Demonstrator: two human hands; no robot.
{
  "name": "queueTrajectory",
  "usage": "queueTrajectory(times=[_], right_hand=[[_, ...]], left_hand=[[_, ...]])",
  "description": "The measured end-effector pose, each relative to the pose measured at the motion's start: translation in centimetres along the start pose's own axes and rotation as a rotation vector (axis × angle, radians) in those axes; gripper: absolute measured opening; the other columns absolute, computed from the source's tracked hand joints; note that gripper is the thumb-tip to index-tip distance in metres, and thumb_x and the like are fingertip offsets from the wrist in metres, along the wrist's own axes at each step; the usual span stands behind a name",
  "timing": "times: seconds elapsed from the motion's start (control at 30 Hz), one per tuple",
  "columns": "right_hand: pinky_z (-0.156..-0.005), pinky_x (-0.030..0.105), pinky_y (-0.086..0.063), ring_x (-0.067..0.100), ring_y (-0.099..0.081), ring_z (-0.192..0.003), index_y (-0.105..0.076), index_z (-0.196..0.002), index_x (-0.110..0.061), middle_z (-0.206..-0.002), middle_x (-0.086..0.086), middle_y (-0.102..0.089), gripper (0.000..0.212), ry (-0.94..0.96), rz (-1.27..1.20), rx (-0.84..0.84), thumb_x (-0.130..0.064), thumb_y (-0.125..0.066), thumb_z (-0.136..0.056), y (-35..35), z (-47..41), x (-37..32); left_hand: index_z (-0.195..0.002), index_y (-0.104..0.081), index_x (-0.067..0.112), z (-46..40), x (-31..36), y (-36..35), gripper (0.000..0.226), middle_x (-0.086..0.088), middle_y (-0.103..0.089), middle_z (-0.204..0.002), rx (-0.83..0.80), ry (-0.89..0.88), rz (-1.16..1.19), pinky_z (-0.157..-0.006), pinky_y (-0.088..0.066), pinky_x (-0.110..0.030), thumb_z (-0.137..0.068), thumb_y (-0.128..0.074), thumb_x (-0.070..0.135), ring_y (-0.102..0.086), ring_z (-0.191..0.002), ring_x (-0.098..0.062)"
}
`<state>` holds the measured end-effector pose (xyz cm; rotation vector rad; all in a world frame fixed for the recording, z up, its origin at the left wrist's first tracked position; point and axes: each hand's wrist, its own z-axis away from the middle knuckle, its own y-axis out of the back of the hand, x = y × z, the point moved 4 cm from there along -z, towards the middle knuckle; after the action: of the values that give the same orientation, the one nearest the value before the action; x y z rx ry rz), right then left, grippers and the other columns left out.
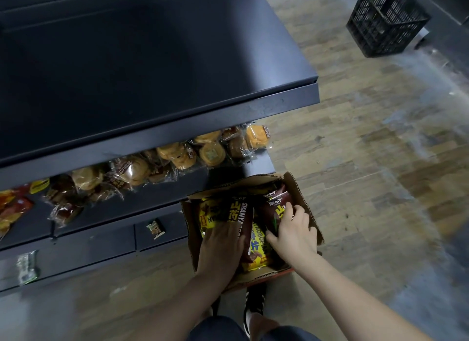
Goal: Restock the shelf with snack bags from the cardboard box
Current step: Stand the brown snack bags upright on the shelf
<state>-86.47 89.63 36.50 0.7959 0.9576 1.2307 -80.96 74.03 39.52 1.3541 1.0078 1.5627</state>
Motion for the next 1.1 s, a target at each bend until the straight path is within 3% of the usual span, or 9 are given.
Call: queueTrajectory(times=[0.03, 0.1, 0.17, 0.27, 0.5, 0.63, 0.83, 0.97, 1.1], right_hand=[[-0.095, 0.043, -0.040, 0.026, -0.033, -0.131, -0.014, -0.147, -0.012, -0.145, 0.009, -0.028, 0.094, -0.009, 0.014, -0.016, -0.055, -0.059, -0.078, -0.1, -0.1, 0.0], [-0.094, 0.044, -0.040, 0.026, -0.035, -0.129, -0.011, -0.148, -0.012, -0.143, 0.008, -0.030, 0.101, -0.022, 0.060, -0.031, -0.059, -0.061, -0.074, -0.2, -0.5, -0.1], [-0.092, 0.043, -0.041, 0.026, -0.036, -0.127, -0.009, -0.149, -0.013, -0.139, 0.008, -0.031, 0.104, -0.029, 0.117, -0.042, -0.063, -0.060, -0.073, -0.3, -0.7, -0.1], [-0.089, 0.045, -0.042, 0.029, -0.036, -0.124, -0.002, -0.150, -0.020, -0.136, 0.010, -0.030, 0.105, -0.064, 0.151, -0.106, -0.062, -0.060, -0.074, -0.3, -1.1, -0.1], [-0.088, 0.044, -0.046, 0.033, -0.047, -0.115, -0.002, -0.148, -0.036, -0.127, 0.013, -0.039, 0.089, -0.100, 0.082, -0.217, -0.050, -0.060, -0.082, 0.6, -1.7, 0.6], [-0.087, 0.041, -0.045, 0.035, -0.054, -0.113, -0.027, -0.135, -0.021, -0.124, 0.013, -0.050, 0.068, -0.129, -0.149, -0.220, -0.041, -0.060, -0.079, 1.9, -1.7, 1.7], [-0.067, 0.033, -0.048, 0.022, -0.061, -0.074, -0.052, -0.093, -0.014, -0.079, 0.003, -0.063, 0.035, -0.105, -0.747, -0.289, -0.028, -0.071, -0.068, 3.0, -2.0, 1.6], [-0.077, 0.027, -0.053, 0.011, -0.066, -0.083, -0.058, -0.106, -0.030, -0.091, -0.003, -0.070, 0.031, 0.065, -0.954, -0.384, -0.023, -0.071, -0.079, 5.0, -0.7, -0.1], [-0.087, 0.030, -0.052, 0.009, -0.065, -0.098, -0.054, -0.106, -0.047, -0.104, -0.011, -0.069, 0.033, 0.149, -1.067, -0.445, -0.030, -0.070, -0.083, 6.7, 0.9, -1.4]], left_hand=[[-0.112, -0.057, 0.019, -0.4, 0.0, -0.3, 0.035, -0.001, -0.059, -0.111, -0.034, 0.031, -0.013, -0.082, -0.050, -0.031, -0.085, -0.047, 0.038, -0.060, -0.104, -0.021], [-0.144, -0.024, 0.022, -1.1, -0.3, -2.0, 0.063, -0.005, -0.025, -0.148, -0.214, 0.152, 0.017, -0.108, -0.033, -0.037, -0.090, -0.046, 0.045, -0.027, -0.138, -0.025], [-0.149, -0.001, 0.028, -1.5, -0.2, -3.3, 0.079, -0.008, 0.000, -0.156, -0.281, 0.190, 0.001, -0.115, -0.022, -0.041, -0.089, -0.046, 0.053, -0.007, -0.145, -0.028], [-0.148, 0.006, 0.032, -2.0, 0.3, -4.0, 0.094, -0.011, 0.009, -0.156, -0.294, 0.208, -0.056, -0.115, -0.021, -0.046, -0.081, -0.052, 0.061, -0.005, -0.144, -0.032], [-0.144, 0.003, 0.044, -2.3, 1.3, -4.3, 0.094, -0.017, -0.005, -0.150, -0.378, 0.401, -0.069, -0.101, -0.035, -0.052, -0.079, -0.064, 0.047, -0.021, -0.135, -0.037], [-0.143, -0.001, 0.048, -2.4, 0.4, -4.0, 0.095, -0.014, -0.021, -0.138, -0.386, 0.467, 0.199, -0.094, -0.048, -0.046, -0.078, -0.068, 0.033, -0.045, -0.120, -0.037], [-0.147, -0.003, 0.017, -2.6, -1.9, -1.8, 0.108, -0.013, -0.044, -0.134, -0.313, 0.461, 0.622, -0.093, -0.047, -0.036, -0.069, -0.078, 0.022, -0.051, -0.118, -0.030], [-0.142, -0.020, 0.013, -1.9, -2.4, 0.3, 0.095, -0.005, -0.041, -0.137, -0.301, 0.390, 0.667, -0.087, -0.036, -0.023, -0.069, -0.080, 0.016, -0.041, -0.126, -0.022], [-0.140, -0.023, 0.024, -0.8, -2.9, 3.1, 0.093, 0.005, -0.045, -0.127, -0.166, 0.375, 0.770, -0.083, -0.044, -0.023, -0.068, -0.081, 0.016, -0.045, -0.119, -0.014]])
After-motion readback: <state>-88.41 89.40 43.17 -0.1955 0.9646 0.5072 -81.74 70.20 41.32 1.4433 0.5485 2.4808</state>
